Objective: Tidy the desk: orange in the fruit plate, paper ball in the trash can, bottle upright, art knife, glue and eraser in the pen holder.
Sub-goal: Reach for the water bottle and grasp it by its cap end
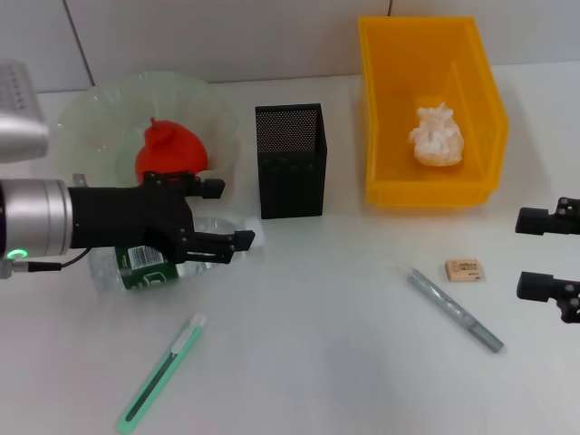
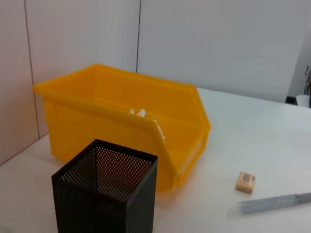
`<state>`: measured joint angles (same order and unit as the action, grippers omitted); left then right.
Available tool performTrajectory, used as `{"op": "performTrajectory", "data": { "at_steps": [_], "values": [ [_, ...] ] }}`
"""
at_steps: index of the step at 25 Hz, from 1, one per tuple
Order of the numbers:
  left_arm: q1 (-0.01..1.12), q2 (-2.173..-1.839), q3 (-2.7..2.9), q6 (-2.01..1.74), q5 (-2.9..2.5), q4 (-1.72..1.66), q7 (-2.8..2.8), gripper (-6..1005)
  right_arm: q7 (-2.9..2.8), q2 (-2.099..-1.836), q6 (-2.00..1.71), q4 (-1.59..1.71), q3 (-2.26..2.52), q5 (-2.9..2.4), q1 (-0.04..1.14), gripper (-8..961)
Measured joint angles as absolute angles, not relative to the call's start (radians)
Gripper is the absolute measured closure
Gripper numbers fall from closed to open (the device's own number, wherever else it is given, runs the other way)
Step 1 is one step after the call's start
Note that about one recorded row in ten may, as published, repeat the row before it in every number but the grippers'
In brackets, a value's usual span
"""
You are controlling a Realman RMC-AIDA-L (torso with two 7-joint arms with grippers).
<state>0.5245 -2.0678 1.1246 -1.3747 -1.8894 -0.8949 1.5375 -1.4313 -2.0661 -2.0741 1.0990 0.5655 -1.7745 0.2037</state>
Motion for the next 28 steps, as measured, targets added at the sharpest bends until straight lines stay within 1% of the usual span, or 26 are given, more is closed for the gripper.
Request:
{"op": "performTrajectory", "data": {
  "at_steps": [6, 15, 28],
  "values": [
    [0.583, -2.072, 1.196, -1.322, -2.033, -0.914, 1.608, 235, -1.428, -2.066, -2.064, 1.089, 0.565, -1.78, 0.212, 275],
    [0.603, -2.072, 1.271, -1.294, -2.066, -0.976, 1.643, 238, -1.429, -2.066, -2.053, 1.089, 0.564, -1.78, 0.218, 276],
    [0.665, -2.076, 1.343, -1.236, -2.196, -1.01, 1.691, 242, -1.436, -2.067, -2.048, 1.072, 0.564, -1.787, 0.229, 277]
  ]
}}
